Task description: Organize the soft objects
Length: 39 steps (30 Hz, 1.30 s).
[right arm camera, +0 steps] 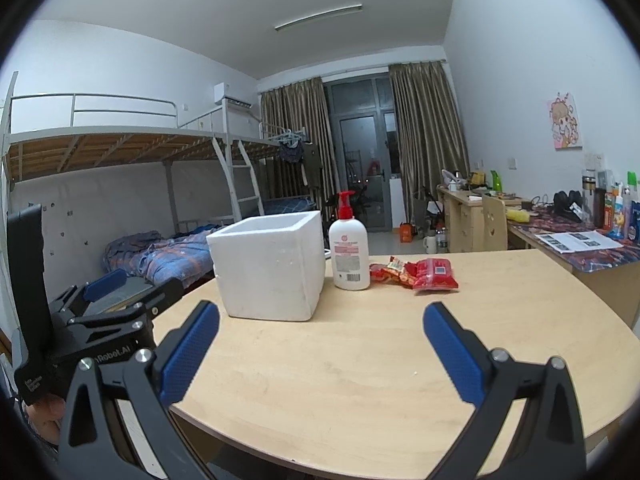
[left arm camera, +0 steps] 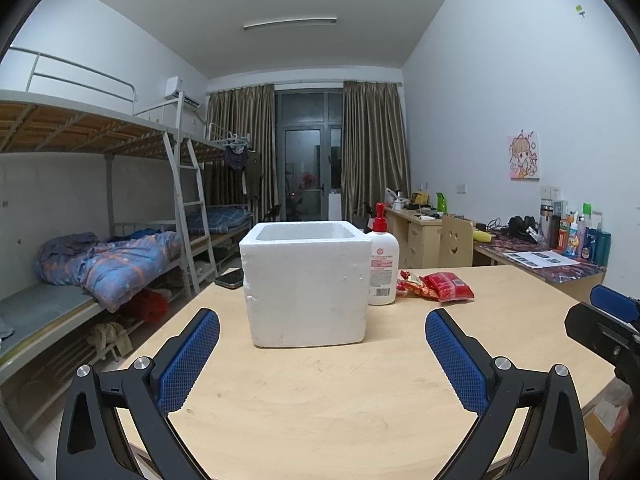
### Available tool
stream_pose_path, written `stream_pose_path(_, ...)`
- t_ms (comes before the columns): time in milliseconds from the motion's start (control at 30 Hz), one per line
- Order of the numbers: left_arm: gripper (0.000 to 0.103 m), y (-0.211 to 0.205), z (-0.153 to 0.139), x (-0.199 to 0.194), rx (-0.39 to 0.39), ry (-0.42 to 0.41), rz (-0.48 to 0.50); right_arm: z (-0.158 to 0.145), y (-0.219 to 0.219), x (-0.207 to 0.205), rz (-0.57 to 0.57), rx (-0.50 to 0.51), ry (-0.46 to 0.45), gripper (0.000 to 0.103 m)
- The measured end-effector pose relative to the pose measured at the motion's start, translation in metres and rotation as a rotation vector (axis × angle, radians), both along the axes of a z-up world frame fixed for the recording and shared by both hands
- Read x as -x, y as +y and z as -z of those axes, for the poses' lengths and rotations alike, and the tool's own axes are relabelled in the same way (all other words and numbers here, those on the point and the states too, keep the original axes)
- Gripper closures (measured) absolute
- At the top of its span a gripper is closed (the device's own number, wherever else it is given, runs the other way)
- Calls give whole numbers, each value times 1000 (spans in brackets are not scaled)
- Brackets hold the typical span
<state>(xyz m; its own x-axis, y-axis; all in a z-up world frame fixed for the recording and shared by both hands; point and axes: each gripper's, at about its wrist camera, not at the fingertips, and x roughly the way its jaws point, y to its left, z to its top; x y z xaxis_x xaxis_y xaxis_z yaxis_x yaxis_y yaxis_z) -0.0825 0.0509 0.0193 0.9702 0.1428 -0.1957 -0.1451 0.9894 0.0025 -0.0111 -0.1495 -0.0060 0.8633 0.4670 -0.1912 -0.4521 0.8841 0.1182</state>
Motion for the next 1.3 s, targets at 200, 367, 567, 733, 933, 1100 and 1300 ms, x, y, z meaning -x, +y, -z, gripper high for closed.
stream_pose_path(200, 0, 0, 1, 0, -3, 2, -3, 3, 0, -3, -1, 8, 17, 0)
stream_pose_path(367, 0, -1, 2, 0, -5, 6, -5, 3, 0, -3, -5, 6, 20, 0)
stream_pose_path(567, 0, 0, 2, 1, -5, 9, -3, 5, 3, -4, -13, 17, 26, 0)
stream_pose_path(733, 0, 3, 2, 2, -11, 8, -2, 5, 2, -4, -14, 20, 23, 0)
stream_pose_path(933, 0, 4, 3, 3, -10, 9, -7, 4, 0, -3, -14, 7, 22, 0)
stream_pose_path(1100, 0, 4, 3, 2, -11, 9, -6, 4, 0, -3, -15, 13, 25, 0)
stream_pose_path(1300, 0, 3, 3, 2, -13, 10, -8, 4, 1, -4, -16, 17, 26, 0)
